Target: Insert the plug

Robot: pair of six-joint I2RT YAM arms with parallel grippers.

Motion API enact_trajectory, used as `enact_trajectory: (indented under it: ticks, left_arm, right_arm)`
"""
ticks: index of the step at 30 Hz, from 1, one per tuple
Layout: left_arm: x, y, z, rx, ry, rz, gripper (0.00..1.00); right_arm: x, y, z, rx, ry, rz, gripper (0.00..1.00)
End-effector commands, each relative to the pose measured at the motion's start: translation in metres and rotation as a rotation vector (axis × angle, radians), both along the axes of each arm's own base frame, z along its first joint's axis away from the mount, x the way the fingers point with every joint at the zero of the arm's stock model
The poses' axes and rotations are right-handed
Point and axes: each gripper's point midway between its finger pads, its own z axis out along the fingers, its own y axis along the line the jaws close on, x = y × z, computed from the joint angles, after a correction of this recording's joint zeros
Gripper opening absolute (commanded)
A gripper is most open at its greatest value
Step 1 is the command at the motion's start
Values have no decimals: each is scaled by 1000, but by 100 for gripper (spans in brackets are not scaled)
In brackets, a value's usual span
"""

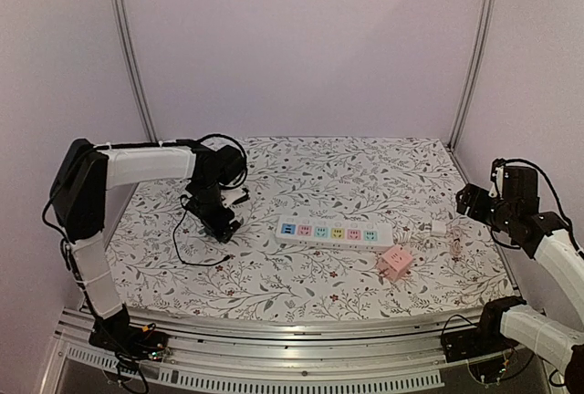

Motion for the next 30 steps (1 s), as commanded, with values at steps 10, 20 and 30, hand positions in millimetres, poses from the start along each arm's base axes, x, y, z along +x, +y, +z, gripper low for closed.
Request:
enact_trajectory:
  ticks: [10, 20, 30]
  left_arm:
    - [29, 6, -14, -8, 85, 146, 97]
    - [32, 28, -50, 15, 191, 251, 91]
    - [22, 30, -71, -29, 295, 287, 46]
  right_arm:
    - [-4, 4, 0, -4, -21, 29, 91]
    - [-1, 5, -6, -12, -5, 40, 91]
    - [2, 7, -7, -5, 0, 47, 92]
